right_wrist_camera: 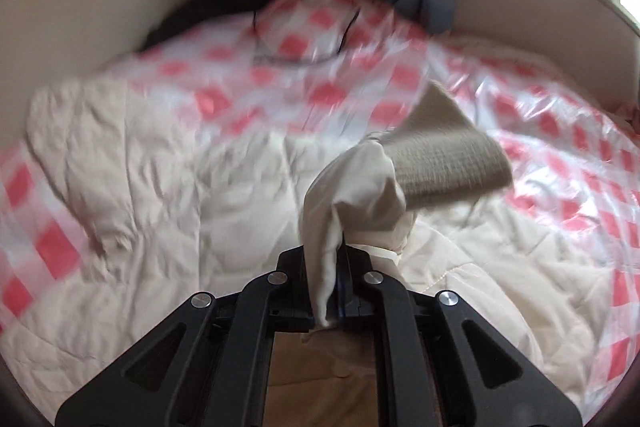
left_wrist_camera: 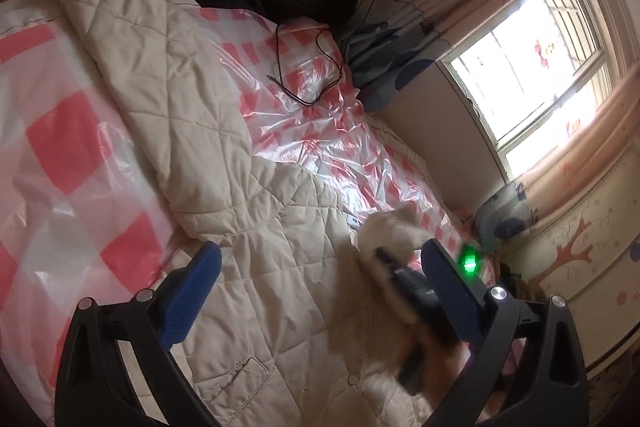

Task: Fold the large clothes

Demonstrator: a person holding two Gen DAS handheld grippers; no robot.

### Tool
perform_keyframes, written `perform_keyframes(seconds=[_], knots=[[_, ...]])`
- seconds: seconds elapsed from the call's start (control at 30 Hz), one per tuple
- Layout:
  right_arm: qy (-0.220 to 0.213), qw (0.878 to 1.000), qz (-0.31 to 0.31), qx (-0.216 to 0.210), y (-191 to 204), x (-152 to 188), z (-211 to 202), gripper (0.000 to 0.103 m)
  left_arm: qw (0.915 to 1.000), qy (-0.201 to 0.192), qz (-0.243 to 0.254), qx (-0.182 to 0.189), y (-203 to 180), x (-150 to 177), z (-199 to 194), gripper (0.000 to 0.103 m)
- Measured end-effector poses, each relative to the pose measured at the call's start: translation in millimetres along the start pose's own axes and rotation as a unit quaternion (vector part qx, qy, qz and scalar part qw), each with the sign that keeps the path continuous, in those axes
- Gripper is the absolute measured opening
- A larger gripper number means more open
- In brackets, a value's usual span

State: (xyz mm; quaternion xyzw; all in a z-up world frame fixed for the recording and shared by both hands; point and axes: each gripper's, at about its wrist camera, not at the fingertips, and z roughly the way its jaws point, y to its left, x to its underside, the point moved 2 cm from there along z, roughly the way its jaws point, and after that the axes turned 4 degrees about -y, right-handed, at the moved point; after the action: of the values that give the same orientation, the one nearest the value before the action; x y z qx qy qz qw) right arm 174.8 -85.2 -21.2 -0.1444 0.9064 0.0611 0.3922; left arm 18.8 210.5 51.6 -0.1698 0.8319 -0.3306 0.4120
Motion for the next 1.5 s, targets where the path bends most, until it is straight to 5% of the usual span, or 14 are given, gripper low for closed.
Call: perform_keyframes(seconds=[0.1, 0.43, 0.5, 0.57, 0.6, 0.77, 0.87, 0.9, 1.0, 1.07, 1.1, 1.2, 1.33, 1.5], knots=[[0.022, 1.0, -0.002, -0.004, 12, 22, 20, 0.008, 0.9999, 0.001, -0.011, 0.0, 5, -2, -2, 0.096], [-0.019, 1.0, -0.009, -0.019, 30, 20, 3, 0.008, 0.9998, 0.01, -0.018, 0.001, 3, 5, 6, 0.096], [0.013, 1.0, -0.01, -0.025, 34, 17, 16, 0.017, 0.9998, 0.017, -0.014, 0.001, 0, 8, 10, 0.096], [0.065, 0.996, -0.004, -0.053, 39, 25, 33, 0.04, 0.9997, 0.022, -0.011, 0.0, -2, 11, 13, 0.096], [0.065, 0.996, -0.008, -0.057, 41, 26, 32, 0.04, 0.9997, 0.025, -0.006, -0.002, -2, 12, 15, 0.096], [-0.005, 0.991, 0.055, -0.121, 19, 22, -38, 0.059, 0.9988, 0.048, 0.006, -0.003, -1, 18, 27, 0.096], [-0.048, 0.989, 0.114, -0.083, -21, 35, -90, 0.086, 0.9966, 0.071, 0.03, 0.027, -14, 28, 43, 0.096], [-0.057, 0.986, 0.144, -0.06, -44, 46, -104, 0.088, 0.9946, 0.083, 0.039, 0.049, -23, 33, 49, 0.096], [-0.026, 0.964, 0.264, -0.028, -114, 91, -116, 0.089, 0.9729, 0.147, 0.047, 0.172, -57, 49, 77, 0.096], [-0.014, 0.922, 0.378, -0.084, -151, 130, -120, 0.088, 0.9526, 0.178, 0.041, 0.243, -78, 60, 97, 0.096], [-0.023, 0.91, 0.4, -0.105, -160, 141, -125, 0.088, 0.9502, 0.183, 0.044, 0.248, -84, 64, 102, 0.096], [-0.038, 0.906, 0.403, -0.118, -168, 165, -143, 0.088, 0.9398, 0.214, 0.065, 0.259, -103, 78, 135, 0.096], [-0.036, 0.863, 0.475, -0.169, -181, 168, -137, 0.088, 0.9547, 0.194, 0.073, 0.214, -103, 85, 174, 0.096], [-0.051, 0.87, 0.45, -0.197, -171, 151, -146, 0.088, 0.9615, 0.199, 0.066, 0.177, -88, 74, 202, 0.096]])
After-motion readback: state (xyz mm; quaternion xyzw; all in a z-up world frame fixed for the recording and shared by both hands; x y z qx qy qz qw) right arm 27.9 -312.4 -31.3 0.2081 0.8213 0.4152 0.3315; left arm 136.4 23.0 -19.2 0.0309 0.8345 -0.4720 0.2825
